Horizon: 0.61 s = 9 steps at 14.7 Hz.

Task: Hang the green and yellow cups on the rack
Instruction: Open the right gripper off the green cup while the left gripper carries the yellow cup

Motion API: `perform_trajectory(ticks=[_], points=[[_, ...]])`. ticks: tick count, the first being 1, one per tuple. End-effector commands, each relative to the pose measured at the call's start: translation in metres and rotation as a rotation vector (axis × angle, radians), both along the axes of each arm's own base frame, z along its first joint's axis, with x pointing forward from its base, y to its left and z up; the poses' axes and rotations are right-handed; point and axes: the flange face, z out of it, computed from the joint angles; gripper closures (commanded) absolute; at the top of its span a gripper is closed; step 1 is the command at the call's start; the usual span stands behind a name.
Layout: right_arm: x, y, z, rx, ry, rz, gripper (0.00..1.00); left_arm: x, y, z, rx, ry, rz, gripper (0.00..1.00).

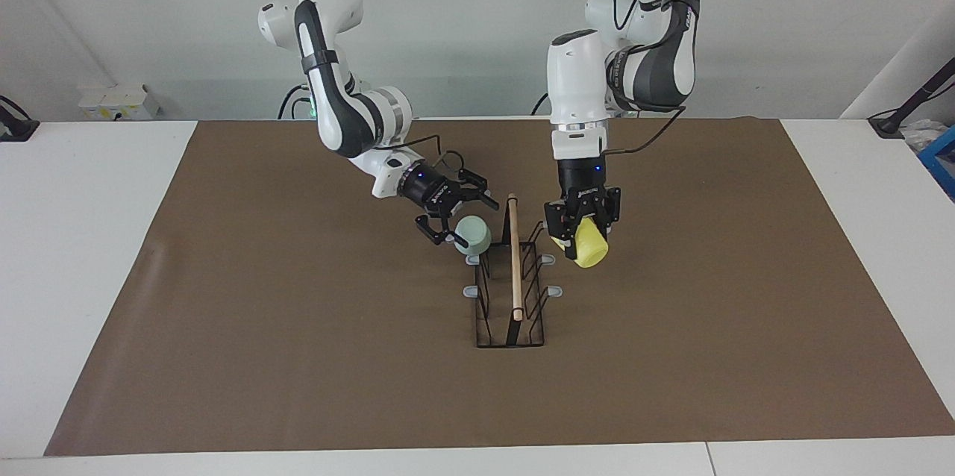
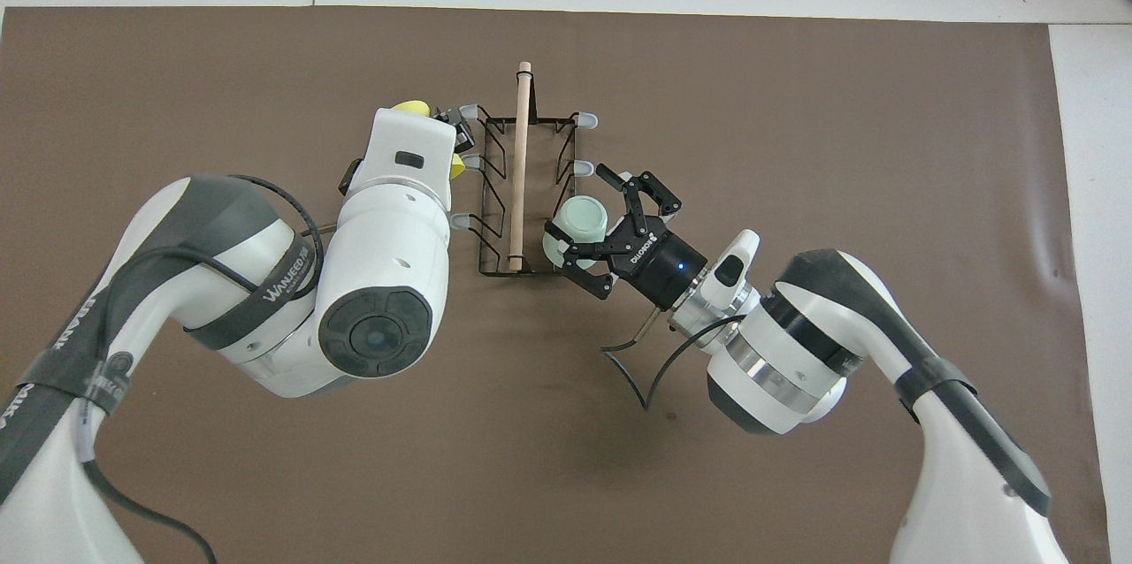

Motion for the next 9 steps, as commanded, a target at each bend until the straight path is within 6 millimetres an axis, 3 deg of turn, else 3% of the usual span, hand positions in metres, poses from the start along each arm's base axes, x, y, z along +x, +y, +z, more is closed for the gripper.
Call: perform_trajectory(ticks=[1, 5, 9], points=[[-0.003, -0.022, 0.031, -0.03, -0.009, -0.112, 0.0, -0.015, 0.004, -0.004, 0.01, -0.05, 0.018, 1.0], [0.016, -0.078, 0.063, -0.256, -0.072, -0.109, 0.0, -0.022, -0.002, -0.014, 0.064, -0.063, 0.065, 1.0], [0.044, -0.132, 0.085, -0.425, -0.152, -0.062, 0.0, -0.047, -0.021, -0.032, 0.084, -0.152, 0.178, 1.0]])
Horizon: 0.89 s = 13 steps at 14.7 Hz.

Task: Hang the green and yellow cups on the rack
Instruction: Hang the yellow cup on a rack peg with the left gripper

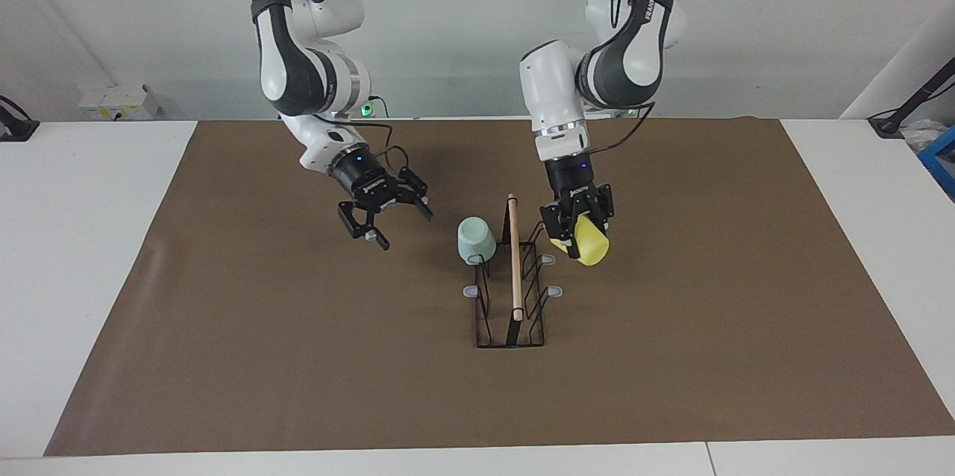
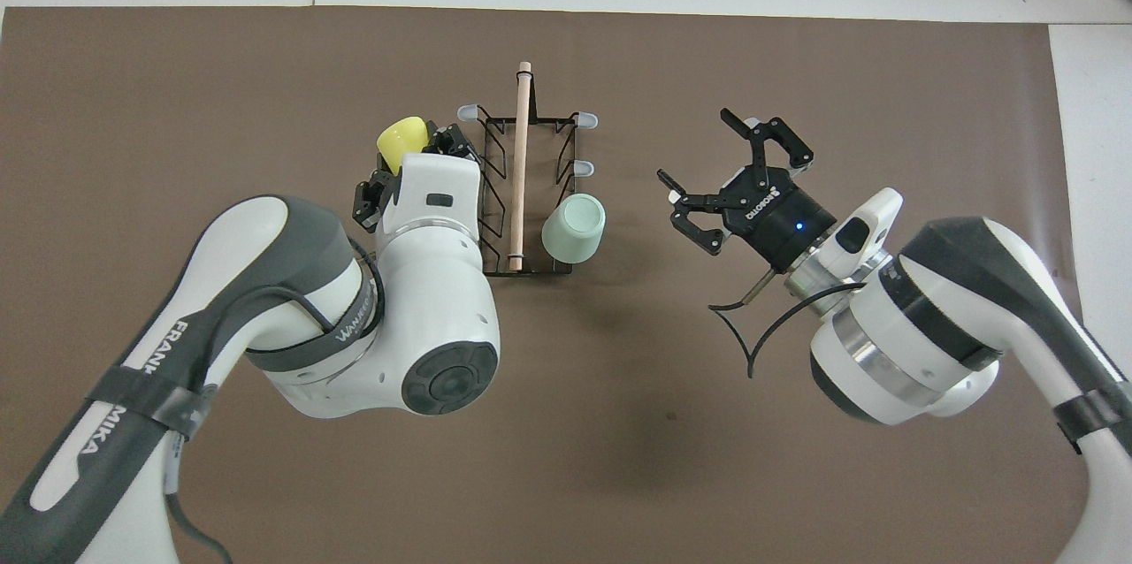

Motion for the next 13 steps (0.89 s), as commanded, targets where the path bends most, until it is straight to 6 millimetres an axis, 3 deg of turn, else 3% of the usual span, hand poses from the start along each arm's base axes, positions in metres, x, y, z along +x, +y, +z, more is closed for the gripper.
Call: perform_trajectory(ticks=[1, 9, 13], points=[[0.016, -0.032, 0.014, -0.124, -0.03, 0.03, 0.0, -0.027, -0.007, -0.009, 0.022, -0.052, 0.062, 1.0], [0.056, -0.144, 0.036, -0.566, -0.037, 0.181, 0.0, -0.057, -0.019, -0.029, 0.112, -0.052, 0.066, 1.0], [0.059, -0.161, 0.041, -0.67, 0.038, 0.207, 0.0, -0.071, -0.03, -0.034, 0.111, -0.043, 0.028, 1.0]])
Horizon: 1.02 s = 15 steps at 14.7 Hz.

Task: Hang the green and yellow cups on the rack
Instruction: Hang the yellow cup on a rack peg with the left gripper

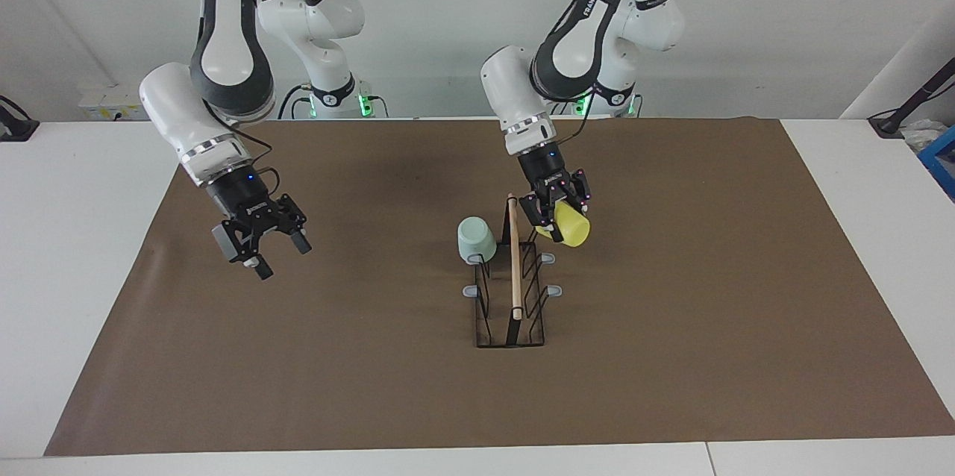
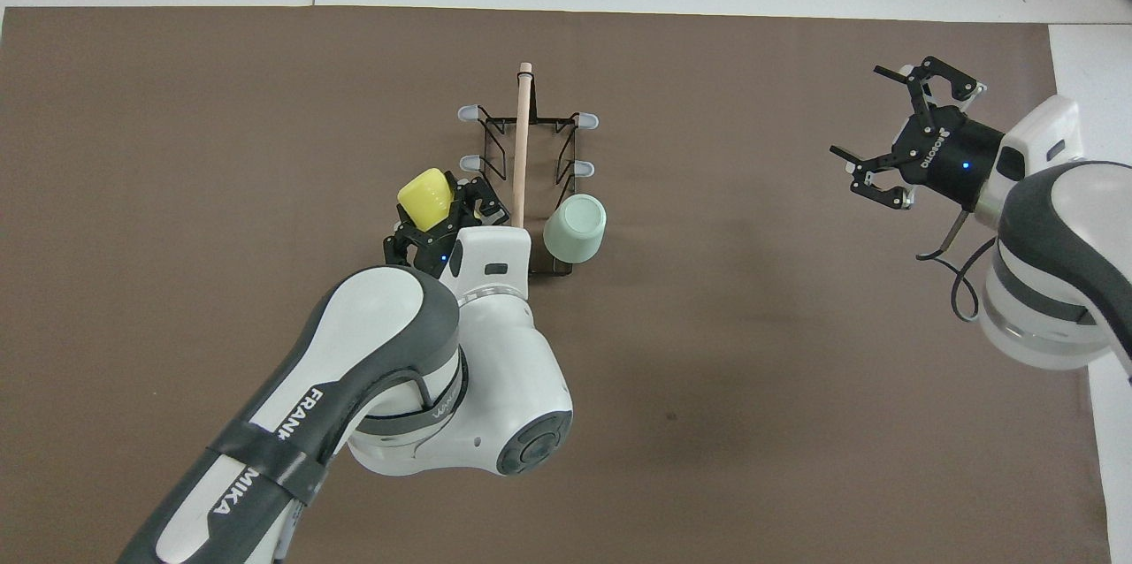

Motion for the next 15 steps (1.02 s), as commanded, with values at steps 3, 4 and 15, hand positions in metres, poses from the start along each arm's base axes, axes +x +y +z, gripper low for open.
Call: perform_trajectory(ticks=[3, 4, 15], points=[[0.007, -0.034, 0.009, -0.108, 0.095, -0.06, 0.0, -0.021, -0.002, 0.002, -0.004, -0.004, -0.032, 0.06], [0.007, -0.044, 0.01, -0.129, 0.123, -0.09, 0.0, -0.021, -0.003, 0.003, -0.004, -0.006, -0.034, 0.01], [0.008, -0.048, 0.025, -0.249, 0.412, -0.503, 0.0, 0.033, 0.036, 0.042, 0.036, 0.132, -0.142, 0.0]])
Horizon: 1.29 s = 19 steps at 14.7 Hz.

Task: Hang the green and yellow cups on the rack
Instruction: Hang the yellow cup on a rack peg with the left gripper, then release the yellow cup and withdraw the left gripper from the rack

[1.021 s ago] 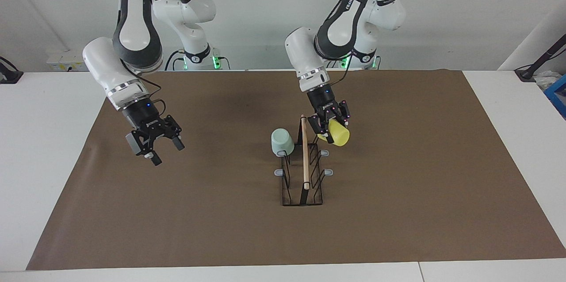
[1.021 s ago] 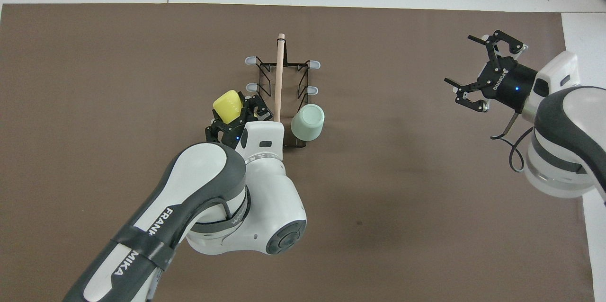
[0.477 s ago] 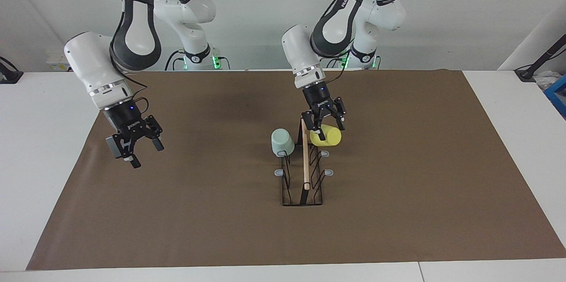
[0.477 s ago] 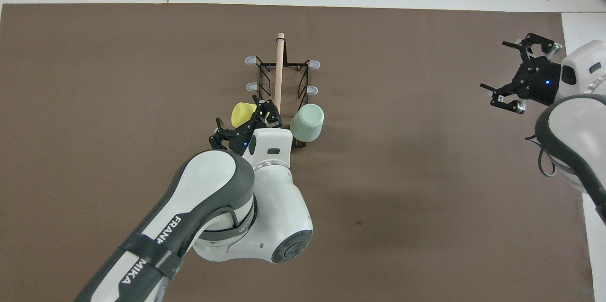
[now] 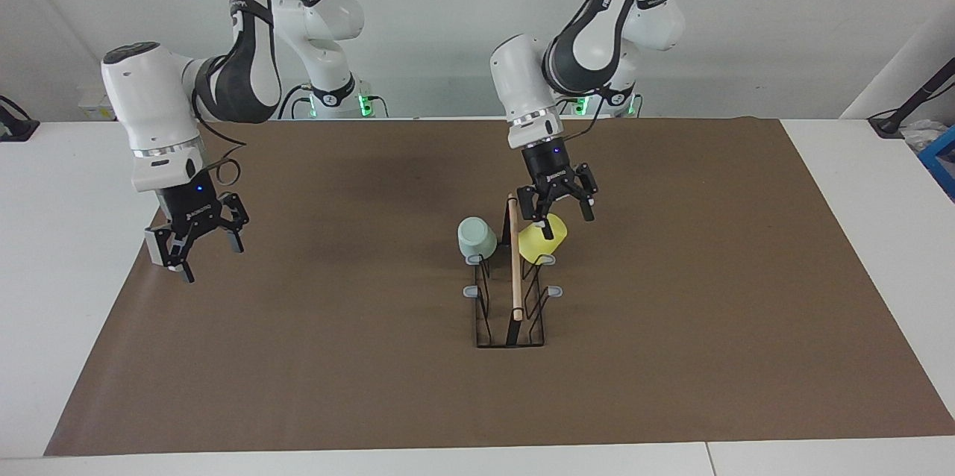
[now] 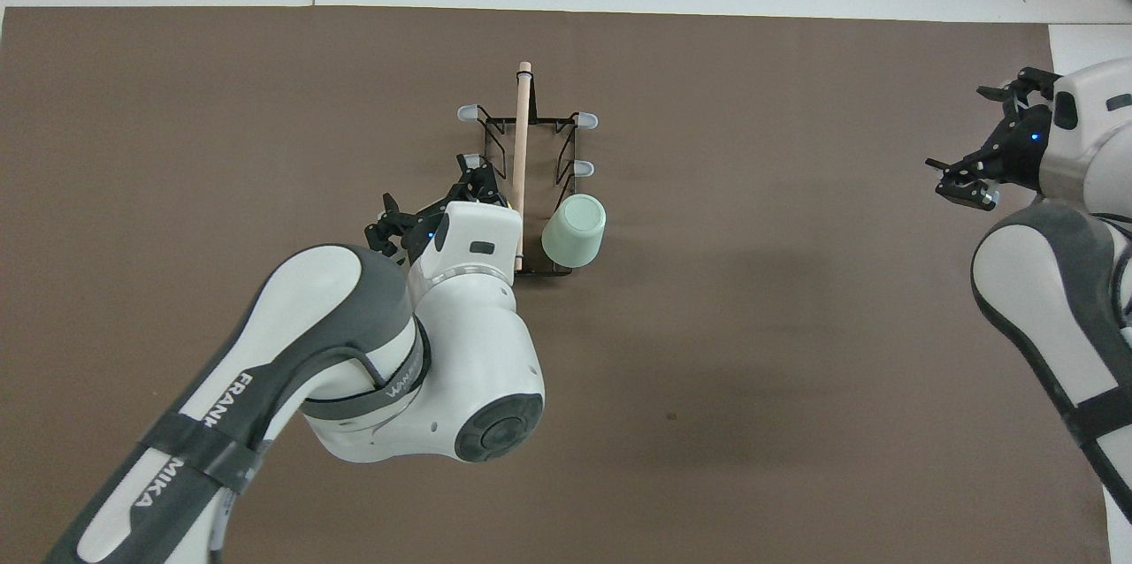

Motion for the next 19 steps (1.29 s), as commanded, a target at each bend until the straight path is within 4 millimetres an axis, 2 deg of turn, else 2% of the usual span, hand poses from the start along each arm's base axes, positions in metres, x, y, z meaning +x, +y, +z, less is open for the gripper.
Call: perform_trajectory(ticks=[1, 4, 5, 7, 10, 12, 15, 17, 18, 19], points=[[-0.001, 0.01, 0.005, 0.021, 0.07, -0.164, 0.0, 0.016, 0.022, 0.017, 0.027, 0.07, -0.055, 0.0], [0.004, 0.023, 0.026, 0.026, 0.146, -0.41, 0.0, 0.038, 0.051, 0.027, 0.044, 0.146, -0.084, 0.0], [0.003, 0.034, 0.028, 0.039, 0.176, -0.489, 0.0, 0.044, 0.062, 0.029, 0.052, 0.185, -0.104, 0.0], [-0.002, 0.041, 0.036, 0.08, 0.224, -0.647, 0.0, 0.057, 0.081, 0.039, 0.062, 0.265, -0.171, 0.0], [-0.016, 0.049, 0.066, 0.125, 0.304, -0.861, 0.0, 0.079, 0.117, 0.062, 0.008, 0.372, -0.271, 0.0], [-0.035, 0.066, 0.084, 0.136, 0.341, -0.965, 0.0, 0.088, 0.149, 0.077, -0.041, 0.432, -0.335, 0.0], [-0.057, 0.066, 0.107, 0.166, 0.414, -1.047, 0.0, 0.093, 0.19, 0.099, -0.06, 0.568, -0.441, 0.0], [-0.061, 0.045, 0.131, 0.189, 0.452, -1.092, 0.0, 0.094, 0.217, 0.111, -0.04, 0.663, -0.517, 0.0], [-0.059, 0.04, 0.141, 0.177, 0.473, -1.106, 0.0, 0.094, 0.227, 0.11, -0.043, 0.68, -0.545, 0.0], [-0.059, 0.035, 0.145, 0.166, 0.498, -1.118, 0.0, 0.094, 0.237, 0.114, -0.056, 0.677, -0.551, 0.0]])
